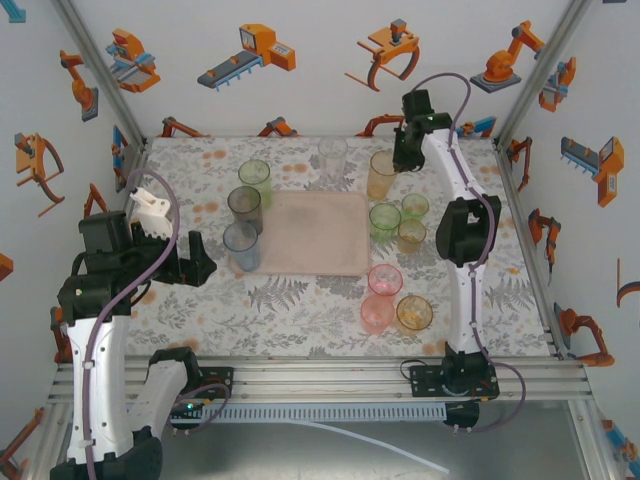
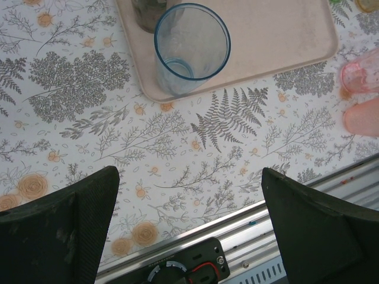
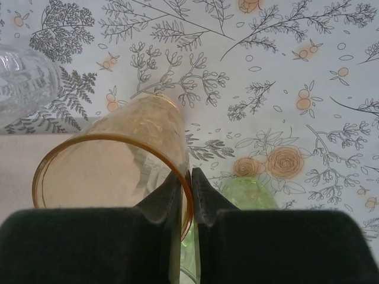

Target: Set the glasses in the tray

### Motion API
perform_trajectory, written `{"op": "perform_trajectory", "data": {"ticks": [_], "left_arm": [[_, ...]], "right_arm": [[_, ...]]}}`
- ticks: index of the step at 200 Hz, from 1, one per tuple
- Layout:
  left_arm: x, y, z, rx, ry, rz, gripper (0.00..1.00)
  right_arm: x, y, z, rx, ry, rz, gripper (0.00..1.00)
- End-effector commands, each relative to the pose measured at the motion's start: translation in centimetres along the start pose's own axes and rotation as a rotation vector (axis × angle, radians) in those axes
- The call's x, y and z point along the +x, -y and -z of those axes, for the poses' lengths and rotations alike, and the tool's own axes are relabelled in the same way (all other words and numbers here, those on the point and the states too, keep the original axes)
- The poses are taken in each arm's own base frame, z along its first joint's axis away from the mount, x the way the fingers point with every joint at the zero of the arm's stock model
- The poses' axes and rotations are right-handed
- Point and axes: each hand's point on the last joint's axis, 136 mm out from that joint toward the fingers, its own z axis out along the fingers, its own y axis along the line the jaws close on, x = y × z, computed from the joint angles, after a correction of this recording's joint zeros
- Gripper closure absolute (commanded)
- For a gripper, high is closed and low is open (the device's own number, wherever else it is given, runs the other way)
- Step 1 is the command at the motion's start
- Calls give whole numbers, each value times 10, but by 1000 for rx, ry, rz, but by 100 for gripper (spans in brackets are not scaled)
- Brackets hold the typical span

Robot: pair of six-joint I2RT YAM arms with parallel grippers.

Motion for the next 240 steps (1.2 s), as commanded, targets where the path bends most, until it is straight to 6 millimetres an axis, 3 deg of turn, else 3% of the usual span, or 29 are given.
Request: {"op": "perform_trajectory", "data": {"ticks": [1,56,116,160,240], "left_arm": [[-2,2,1,13,18,15,2],[-4,1,1,8,20,15,2],[-3,-5,1,-20,20,20,2],[-2,-12,-1,-50,5,28,2],[-2,-11,5,-57,28,39,1]], "right_arm": [[-10,8,8,34,29,13,90],[-26,7,27,34,86,13,98],[-46,2,77,16,178,5,99],[-41,1,113,-3,200,19,99],[-11,-30,199,-11,256,176,100]]}}
